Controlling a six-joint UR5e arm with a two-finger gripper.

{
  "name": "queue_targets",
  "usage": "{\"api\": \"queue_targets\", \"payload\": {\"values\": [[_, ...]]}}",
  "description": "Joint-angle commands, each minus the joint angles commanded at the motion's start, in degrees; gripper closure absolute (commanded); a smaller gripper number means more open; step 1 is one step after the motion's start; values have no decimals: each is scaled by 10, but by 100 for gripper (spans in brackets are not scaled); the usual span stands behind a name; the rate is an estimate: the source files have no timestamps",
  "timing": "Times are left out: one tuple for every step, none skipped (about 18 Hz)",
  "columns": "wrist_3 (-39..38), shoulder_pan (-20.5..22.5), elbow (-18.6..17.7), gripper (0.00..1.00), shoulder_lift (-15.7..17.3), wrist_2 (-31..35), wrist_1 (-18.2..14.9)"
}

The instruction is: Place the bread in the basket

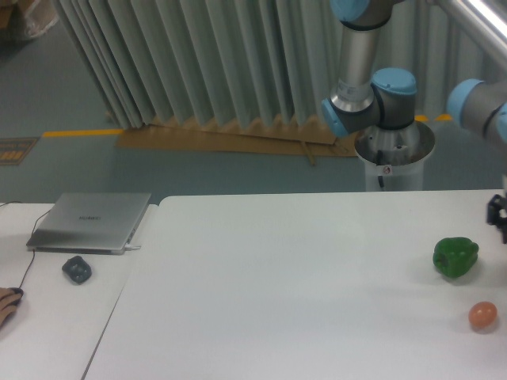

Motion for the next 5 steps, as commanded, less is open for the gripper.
{"api": "queue_targets", "payload": {"values": [[1,-1,0,0,3,-3,-1],[-1,0,0,0,4,-10,-1],[-5,-1,-1,0,4,-13,-2],[-13,-1,-4,0,5,-15,0],[-22,0,-4,0,6,-17,0]]}}
